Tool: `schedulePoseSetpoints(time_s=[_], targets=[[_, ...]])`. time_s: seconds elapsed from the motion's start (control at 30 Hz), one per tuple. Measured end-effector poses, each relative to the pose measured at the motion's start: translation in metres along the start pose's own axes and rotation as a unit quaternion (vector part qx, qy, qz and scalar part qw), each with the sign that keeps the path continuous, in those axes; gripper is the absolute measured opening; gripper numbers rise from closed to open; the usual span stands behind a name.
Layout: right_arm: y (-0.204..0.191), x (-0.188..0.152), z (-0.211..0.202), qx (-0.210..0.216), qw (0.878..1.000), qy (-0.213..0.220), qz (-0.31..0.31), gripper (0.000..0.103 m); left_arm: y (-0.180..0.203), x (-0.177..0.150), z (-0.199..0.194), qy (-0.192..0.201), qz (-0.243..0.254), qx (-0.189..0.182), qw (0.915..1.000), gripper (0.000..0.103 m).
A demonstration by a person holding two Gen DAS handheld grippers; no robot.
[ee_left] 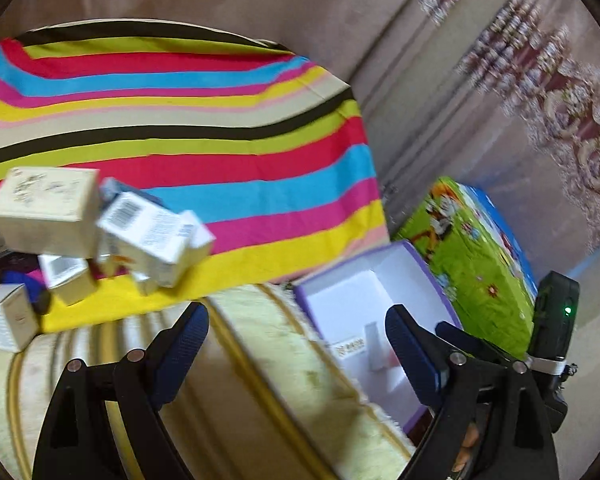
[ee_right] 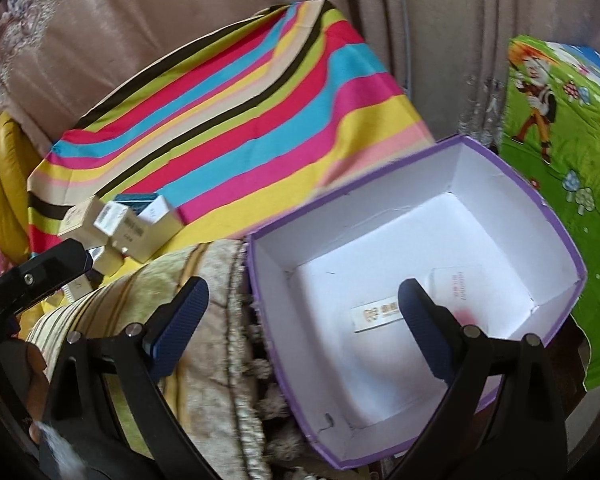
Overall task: Organize rigid objects
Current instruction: 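Move both grippers back from the purple-rimmed box to the pile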
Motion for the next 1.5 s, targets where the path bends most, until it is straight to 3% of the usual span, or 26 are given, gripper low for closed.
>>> schedulePoseSetpoints(time_s=[0.37, 0.8, 1.27, 1.5], targets=[[-0.041, -0.007, 0.003, 0.029, 0.999, -0.017, -0.021, 0.097, -0.056, 0.0, -0.047, 0.043, -0.041, 0.048, 0.9971, 0.091], [-0.085, -0.012, 0.016, 0.04, 0.995, -0.039, -0.078, 0.097, -0.128, -0.008, -0.1, 0.085, -0.093, 0.108, 0.9862, 0.091], [-0.132, -0.012, 0.04, 0.052, 0.988, -0.064, -0.134, 0.097, -0.186, -0.013, -0.131, 0.089, -0.13, 0.163, 0.974, 0.091], [-0.158, -0.007, 0.062, 0.049, 0.983, -0.073, -0.158, 0.097, -0.219, -0.015, -0.144, 0.078, -0.151, 0.204, 0.9641, 0.091]])
Point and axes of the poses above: each gripper's, at about its wrist camera, not at the fingertips, and z roughly the way its jaws point, y to its right, x to its top, the point moved 2 cm from there along z, roughly the way its jaws point, and after that the axes turned 10 degrees about y, right-handed, at the moved point
